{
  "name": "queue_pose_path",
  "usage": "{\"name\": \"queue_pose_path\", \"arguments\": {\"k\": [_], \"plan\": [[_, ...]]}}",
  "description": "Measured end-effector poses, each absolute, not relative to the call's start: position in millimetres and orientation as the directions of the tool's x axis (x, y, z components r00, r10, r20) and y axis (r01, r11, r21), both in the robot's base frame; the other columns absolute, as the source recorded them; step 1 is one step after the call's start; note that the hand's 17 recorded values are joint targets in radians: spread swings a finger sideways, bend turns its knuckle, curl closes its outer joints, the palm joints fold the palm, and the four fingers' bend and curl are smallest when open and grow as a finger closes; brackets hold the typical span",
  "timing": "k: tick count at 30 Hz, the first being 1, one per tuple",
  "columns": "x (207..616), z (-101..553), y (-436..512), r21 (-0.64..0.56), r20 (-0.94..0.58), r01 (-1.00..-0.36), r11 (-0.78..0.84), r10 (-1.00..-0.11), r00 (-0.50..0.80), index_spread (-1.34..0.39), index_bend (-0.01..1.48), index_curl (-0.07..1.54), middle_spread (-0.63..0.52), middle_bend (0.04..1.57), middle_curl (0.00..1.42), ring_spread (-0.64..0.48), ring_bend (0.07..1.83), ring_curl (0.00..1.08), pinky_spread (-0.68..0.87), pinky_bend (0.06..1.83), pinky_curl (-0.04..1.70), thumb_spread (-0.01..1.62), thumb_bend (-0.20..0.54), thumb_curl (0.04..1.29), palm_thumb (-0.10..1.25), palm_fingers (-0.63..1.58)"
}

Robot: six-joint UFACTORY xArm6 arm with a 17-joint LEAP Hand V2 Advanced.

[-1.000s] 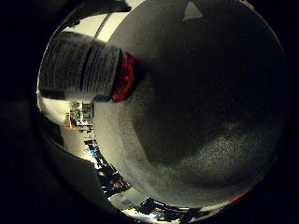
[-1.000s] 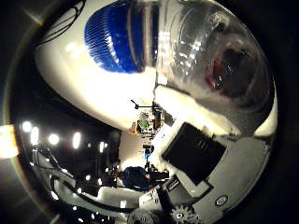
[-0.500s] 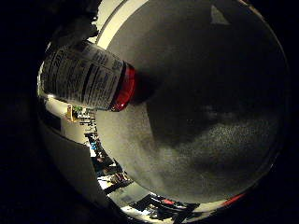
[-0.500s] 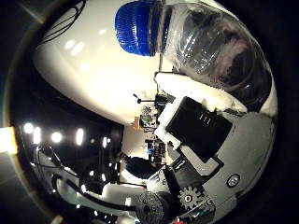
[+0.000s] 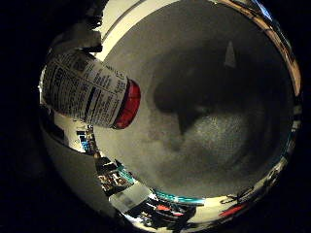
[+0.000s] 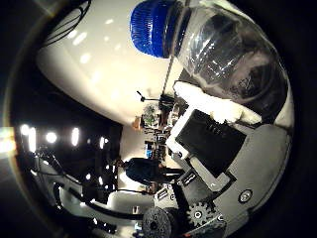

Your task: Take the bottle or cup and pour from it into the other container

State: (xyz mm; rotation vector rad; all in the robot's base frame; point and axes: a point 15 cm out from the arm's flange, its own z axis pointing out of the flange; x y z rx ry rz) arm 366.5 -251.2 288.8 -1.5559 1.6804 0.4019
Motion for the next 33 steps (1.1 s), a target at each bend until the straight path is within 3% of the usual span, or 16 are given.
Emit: {"name": "queue_pose_path", "arguments": {"k": [7,17,33], "plan": [[374.1,340.7,-190.3,-0.287,-0.632,-0.954,0.088,-0.766,0.119,-0.20,1.19,0.84,-0.14,1.36,0.83,-0.25,1.33,0.83,-0.18,1.49,0.66,0.45,-0.018,0.89,1.09,1.06],[402.7,394.8,-110.7,-0.252,-0.441,-0.967,0.035,-0.894,0.082,-0.20,1.18,0.85,-0.14,1.36,0.84,-0.26,1.30,0.88,-0.19,1.43,0.76,0.43,-0.019,0.93,1.08,1.07],[419.0,398.3,36.8,-0.136,-0.208,-0.982,-0.133,-0.965,0.160,-0.20,1.17,0.86,-0.14,1.36,0.84,-0.26,1.27,0.92,-0.21,1.34,0.89,0.42,-0.019,0.96,1.07,1.08]]}}
